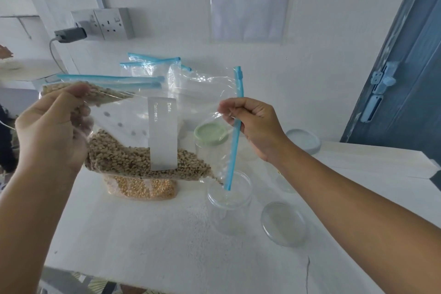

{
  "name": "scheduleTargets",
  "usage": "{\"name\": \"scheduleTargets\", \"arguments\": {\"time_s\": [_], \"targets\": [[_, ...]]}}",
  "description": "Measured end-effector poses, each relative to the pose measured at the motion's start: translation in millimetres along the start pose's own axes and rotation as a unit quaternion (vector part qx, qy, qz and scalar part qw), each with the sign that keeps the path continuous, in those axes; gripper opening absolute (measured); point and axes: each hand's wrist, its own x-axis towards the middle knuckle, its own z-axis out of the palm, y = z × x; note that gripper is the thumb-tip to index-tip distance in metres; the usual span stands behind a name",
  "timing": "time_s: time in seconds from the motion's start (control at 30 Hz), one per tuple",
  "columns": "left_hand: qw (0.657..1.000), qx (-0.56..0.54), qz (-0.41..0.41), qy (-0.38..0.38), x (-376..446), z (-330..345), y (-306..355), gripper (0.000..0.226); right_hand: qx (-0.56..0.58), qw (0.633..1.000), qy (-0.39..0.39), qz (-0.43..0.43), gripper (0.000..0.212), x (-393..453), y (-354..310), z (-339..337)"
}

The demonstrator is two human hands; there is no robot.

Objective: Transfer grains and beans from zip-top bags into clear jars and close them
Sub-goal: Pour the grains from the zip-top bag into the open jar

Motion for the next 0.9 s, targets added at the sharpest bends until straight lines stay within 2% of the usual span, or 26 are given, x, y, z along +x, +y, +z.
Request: {"name": "scheduleTargets", "arguments": {"time_s": [0.17, 0.4, 0.63, 0.83, 0.9], "targets": [[1.000, 0.007, 0.005, -0.007, 2, 6, 1, 0.013, 0.003, 1.000, 0.002, -0.003, 0.029, -1, 2, -3], [0.999, 0.024, 0.025, -0.035, 15, 11, 6, 0.020, 0.014, 1.000, 0.003, -0.008, 0.030, -2, -1, -6], [0.996, 0.051, 0.041, -0.054, 14, 12, 0, 0.013, 0.004, 1.000, 0.004, -0.003, 0.031, -11, 5, -12], [0.996, 0.060, 0.051, -0.047, 13, 13, -4, 0.010, 0.002, 1.000, 0.009, -0.007, 0.035, -16, 6, -12], [0.995, 0.066, 0.051, -0.045, 17, 12, -3, 0.016, 0.000, 1.000, 0.009, -0.009, 0.034, -16, 5, -11]]}}
